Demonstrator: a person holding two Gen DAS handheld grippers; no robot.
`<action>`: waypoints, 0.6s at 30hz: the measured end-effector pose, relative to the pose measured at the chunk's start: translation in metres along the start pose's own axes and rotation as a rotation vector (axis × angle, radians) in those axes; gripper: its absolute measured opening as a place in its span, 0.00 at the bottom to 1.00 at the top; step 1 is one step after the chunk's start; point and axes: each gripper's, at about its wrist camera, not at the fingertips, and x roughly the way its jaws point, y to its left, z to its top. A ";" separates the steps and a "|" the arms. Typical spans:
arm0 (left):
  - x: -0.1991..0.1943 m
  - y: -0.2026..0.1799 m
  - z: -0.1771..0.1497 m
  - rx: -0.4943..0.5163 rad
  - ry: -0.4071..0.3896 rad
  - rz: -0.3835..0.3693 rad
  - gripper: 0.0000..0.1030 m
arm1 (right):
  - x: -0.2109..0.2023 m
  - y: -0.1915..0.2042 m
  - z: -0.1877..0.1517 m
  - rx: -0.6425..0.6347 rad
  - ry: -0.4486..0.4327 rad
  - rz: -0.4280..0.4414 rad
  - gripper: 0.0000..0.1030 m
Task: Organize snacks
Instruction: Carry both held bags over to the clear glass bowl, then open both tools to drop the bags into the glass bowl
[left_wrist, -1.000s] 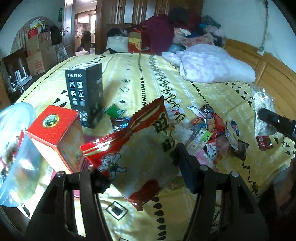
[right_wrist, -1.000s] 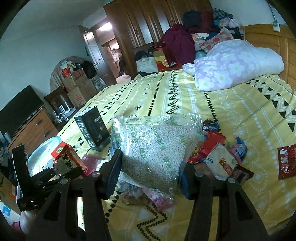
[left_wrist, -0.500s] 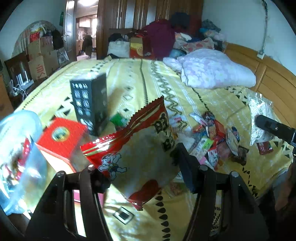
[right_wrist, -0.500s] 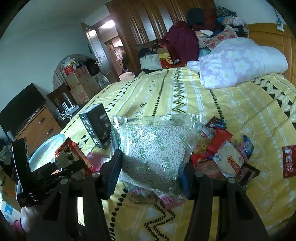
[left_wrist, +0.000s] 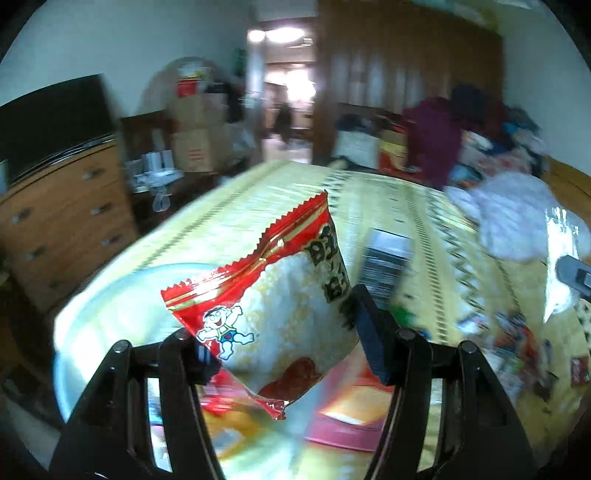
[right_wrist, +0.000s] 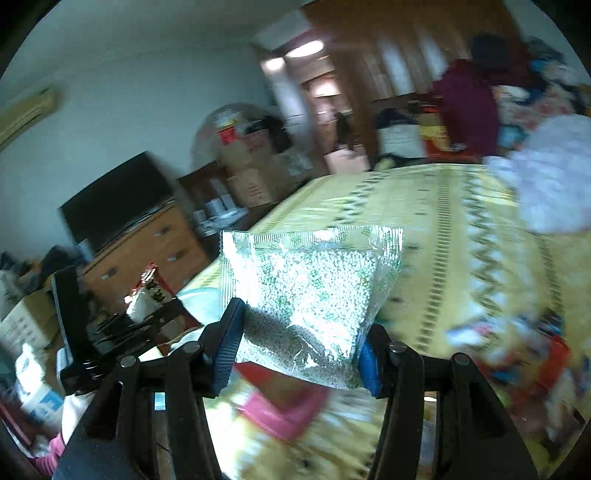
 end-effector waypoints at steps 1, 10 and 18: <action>0.002 0.009 0.000 -0.010 0.002 0.016 0.60 | 0.016 0.015 0.003 -0.011 0.016 0.033 0.57; 0.017 0.089 -0.011 -0.126 0.061 0.146 0.60 | 0.122 0.114 -0.005 -0.092 0.167 0.213 0.57; 0.036 0.117 -0.019 -0.151 0.129 0.162 0.60 | 0.179 0.156 -0.017 -0.137 0.240 0.239 0.56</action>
